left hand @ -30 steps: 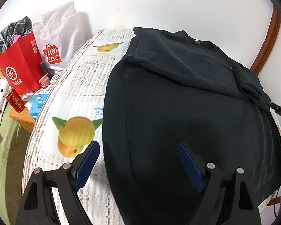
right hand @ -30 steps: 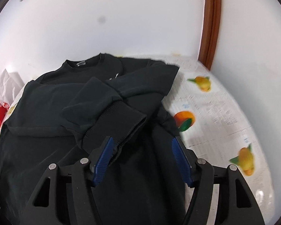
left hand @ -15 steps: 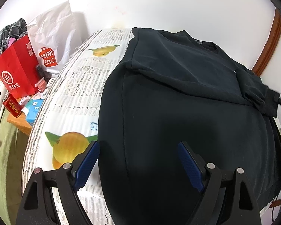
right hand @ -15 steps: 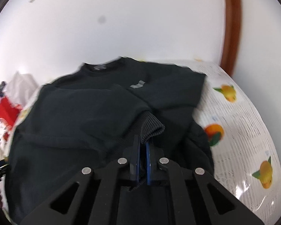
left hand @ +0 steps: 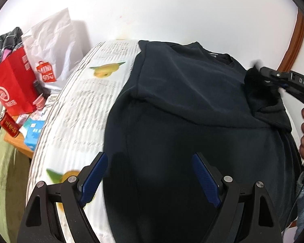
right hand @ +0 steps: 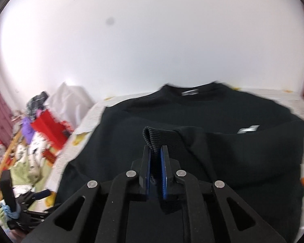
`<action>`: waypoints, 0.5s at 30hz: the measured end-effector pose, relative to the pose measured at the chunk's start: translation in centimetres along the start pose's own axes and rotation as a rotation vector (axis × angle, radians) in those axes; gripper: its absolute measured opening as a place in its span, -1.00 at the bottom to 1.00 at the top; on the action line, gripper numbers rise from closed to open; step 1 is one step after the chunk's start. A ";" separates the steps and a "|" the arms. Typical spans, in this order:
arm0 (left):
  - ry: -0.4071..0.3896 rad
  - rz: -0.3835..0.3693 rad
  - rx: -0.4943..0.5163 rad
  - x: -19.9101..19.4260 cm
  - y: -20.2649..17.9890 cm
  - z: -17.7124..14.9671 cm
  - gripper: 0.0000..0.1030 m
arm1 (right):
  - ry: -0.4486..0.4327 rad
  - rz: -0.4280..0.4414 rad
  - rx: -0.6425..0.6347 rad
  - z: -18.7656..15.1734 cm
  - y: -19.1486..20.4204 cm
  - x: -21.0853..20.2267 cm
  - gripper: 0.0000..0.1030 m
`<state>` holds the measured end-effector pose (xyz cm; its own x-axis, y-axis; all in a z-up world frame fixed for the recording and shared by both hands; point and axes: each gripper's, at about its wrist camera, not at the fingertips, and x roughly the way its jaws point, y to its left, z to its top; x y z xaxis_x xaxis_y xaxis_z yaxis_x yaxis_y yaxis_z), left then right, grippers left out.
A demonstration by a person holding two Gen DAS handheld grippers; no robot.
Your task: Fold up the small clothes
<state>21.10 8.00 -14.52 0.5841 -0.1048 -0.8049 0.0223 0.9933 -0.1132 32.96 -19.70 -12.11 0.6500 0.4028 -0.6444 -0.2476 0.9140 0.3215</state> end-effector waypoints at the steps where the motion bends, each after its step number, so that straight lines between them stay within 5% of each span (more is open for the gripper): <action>1: 0.001 -0.016 0.003 0.2 -0.4 0.5 0.61 | 0.026 0.031 -0.029 0.1 0.6 0.4 -0.50; 5: -0.010 -0.065 0.020 0.9 -2.0 2.2 0.61 | -0.037 -0.032 -0.095 -0.3 0.0 -1.8 -0.04; 9: -0.017 -0.122 0.041 1.9 -4.5 3.9 0.61 | -0.033 -0.058 -0.038 -1.2 -3.7 -4.5 -0.01; 15: -0.007 -0.196 0.054 4.3 -7.8 6.0 0.43 | -0.015 -0.244 -0.007 -4.2 -9.6 -8.0 -0.01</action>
<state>28.35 0.09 -13.61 0.5697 -0.2961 -0.7666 0.1792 0.9551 -0.2358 27.07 -31.47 -12.95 0.7017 0.1693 -0.6920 -0.0868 0.9844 0.1528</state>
